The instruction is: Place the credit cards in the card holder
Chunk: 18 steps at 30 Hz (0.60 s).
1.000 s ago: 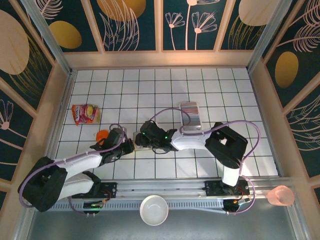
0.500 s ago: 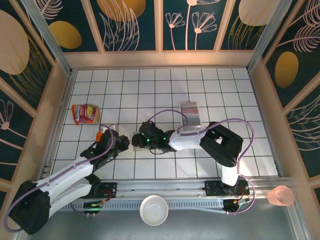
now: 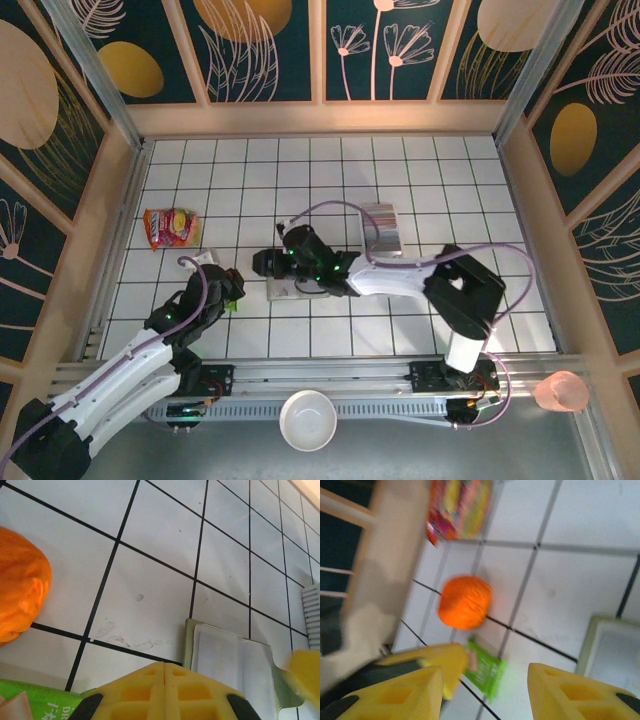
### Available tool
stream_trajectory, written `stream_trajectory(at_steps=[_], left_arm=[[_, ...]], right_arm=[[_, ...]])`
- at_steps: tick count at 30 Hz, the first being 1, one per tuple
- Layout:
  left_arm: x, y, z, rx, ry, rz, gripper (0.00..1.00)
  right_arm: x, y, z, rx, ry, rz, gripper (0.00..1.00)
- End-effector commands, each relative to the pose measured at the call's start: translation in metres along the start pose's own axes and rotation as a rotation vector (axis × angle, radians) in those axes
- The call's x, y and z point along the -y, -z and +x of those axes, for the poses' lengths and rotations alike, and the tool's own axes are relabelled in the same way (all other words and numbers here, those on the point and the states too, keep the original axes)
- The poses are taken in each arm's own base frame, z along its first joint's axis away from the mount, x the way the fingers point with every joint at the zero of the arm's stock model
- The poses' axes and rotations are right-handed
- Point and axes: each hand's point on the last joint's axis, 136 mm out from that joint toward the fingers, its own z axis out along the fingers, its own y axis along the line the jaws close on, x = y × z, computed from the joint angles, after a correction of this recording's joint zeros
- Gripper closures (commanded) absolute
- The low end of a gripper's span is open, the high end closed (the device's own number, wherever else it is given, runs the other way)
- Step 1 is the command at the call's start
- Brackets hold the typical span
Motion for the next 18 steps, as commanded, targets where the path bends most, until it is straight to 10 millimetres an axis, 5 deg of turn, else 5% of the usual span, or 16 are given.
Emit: stream_trajectory(at_steps=[1, 7, 11, 15, 16, 17, 18], left_arm=[[0.009, 0.004, -0.009, 0.012, -0.018, 0.004, 0.91], [0.033, -0.006, -0.005, -0.040, -0.051, 0.080, 0.71], [0.043, -0.016, -0.004, -0.064, -0.092, 0.089, 0.64], [0.050, -0.023, -0.002, -0.091, -0.112, 0.096, 0.61], [0.052, -0.023, -0.001, -0.092, -0.116, 0.103, 0.60], [0.054, -0.024, -0.001, -0.092, -0.119, 0.113, 0.59], [0.055, -0.024, -0.001, -0.090, -0.123, 0.124, 0.58]], right_arm=[[-0.026, 0.051, -0.067, 0.217, 0.173, -0.031, 0.52], [-0.028, 0.147, -0.120, 0.502, 0.728, 0.119, 0.55], [-0.011, 0.176, -0.100, 0.458, 1.367, 0.299, 0.55], [0.045, 0.184, -0.075, 0.112, 1.602, 0.364, 0.51], [0.059, 0.187, -0.062, -0.006, 1.620, 0.306, 0.47], [0.074, 0.192, -0.051, -0.105, 1.616, 0.290, 0.31], [0.087, 0.195, -0.050, -0.150, 1.589, 0.318, 0.05]])
